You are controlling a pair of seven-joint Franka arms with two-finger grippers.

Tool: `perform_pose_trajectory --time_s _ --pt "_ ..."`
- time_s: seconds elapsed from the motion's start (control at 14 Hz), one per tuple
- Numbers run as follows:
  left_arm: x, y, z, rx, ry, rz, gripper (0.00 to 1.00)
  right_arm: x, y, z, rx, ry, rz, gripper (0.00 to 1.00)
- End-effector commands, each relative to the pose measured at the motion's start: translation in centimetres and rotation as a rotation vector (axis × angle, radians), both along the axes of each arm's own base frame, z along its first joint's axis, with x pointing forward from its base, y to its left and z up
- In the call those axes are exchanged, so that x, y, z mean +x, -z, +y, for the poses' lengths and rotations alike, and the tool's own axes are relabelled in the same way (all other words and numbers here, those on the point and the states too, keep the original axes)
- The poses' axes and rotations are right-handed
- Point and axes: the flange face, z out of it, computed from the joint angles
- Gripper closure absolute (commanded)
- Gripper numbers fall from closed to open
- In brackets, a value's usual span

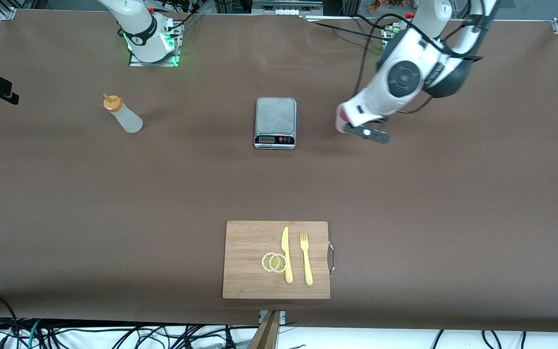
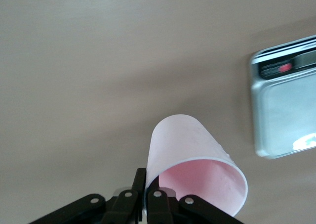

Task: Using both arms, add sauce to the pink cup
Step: 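Carry the pink cup with the left gripper onto the scale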

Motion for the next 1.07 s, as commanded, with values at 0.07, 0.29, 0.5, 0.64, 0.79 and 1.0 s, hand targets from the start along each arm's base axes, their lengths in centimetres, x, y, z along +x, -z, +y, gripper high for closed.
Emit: perform_pose_trajectory --time_s 0.07,0.29,0.5,0.64,0.79,1.0 --pt "0.1 1.4 -11.9 -0.031 -0.168 0.107 1.0 -0.6 -1.0 0.2 0.007 -0.016 0.0 0.0" --pt "-3.0 3.4 -16.2 -0.021 -0.217 0.104 1.0 -0.6 -1.0 0.3 0.008 -0.018 0.002 0.0" --pt "-3.8 6.9 -17.1 -0.03 -0.219 0.114 1.0 -0.4 -1.1 1.8 0.005 -0.048 0.001 0.0" --pt "-4.1 8.3 -17.7 -0.025 -0.217 0.095 1.0 -0.4 -1.1 2.0 0.005 -0.053 0.001 0.0" --pt "-4.2 8.4 -17.7 -0.019 -0.218 0.093 1.0 -0.4 -1.0 1.9 0.004 -0.056 0.002 0.0" --pt "-4.5 8.5 -17.8 -0.001 -0.245 0.101 0.0 -0.4 -1.1 1.8 0.011 -0.133 0.001 0.0"
